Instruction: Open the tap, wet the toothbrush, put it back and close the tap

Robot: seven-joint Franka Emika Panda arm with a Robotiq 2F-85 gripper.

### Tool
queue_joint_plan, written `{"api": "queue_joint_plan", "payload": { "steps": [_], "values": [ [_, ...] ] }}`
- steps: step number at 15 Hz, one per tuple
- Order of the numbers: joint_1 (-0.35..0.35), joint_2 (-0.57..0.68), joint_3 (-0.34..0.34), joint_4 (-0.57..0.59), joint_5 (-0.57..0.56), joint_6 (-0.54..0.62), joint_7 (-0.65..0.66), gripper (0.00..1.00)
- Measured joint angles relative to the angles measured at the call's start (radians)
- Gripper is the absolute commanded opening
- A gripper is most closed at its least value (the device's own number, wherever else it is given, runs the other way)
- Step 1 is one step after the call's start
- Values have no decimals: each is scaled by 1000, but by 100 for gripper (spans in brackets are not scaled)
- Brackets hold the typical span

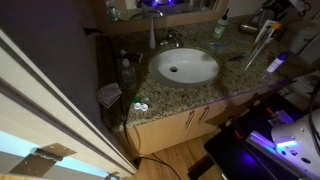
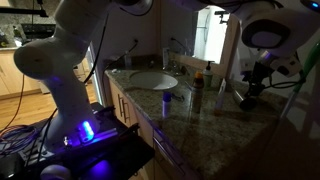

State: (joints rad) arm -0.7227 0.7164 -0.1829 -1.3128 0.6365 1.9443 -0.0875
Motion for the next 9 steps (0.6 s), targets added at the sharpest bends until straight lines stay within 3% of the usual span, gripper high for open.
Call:
{"api": "queue_joint_plan", "payload": {
  "steps": [9],
  "values": [
    [-43, 39, 29, 35, 18, 29, -57, 100]
  ]
}}
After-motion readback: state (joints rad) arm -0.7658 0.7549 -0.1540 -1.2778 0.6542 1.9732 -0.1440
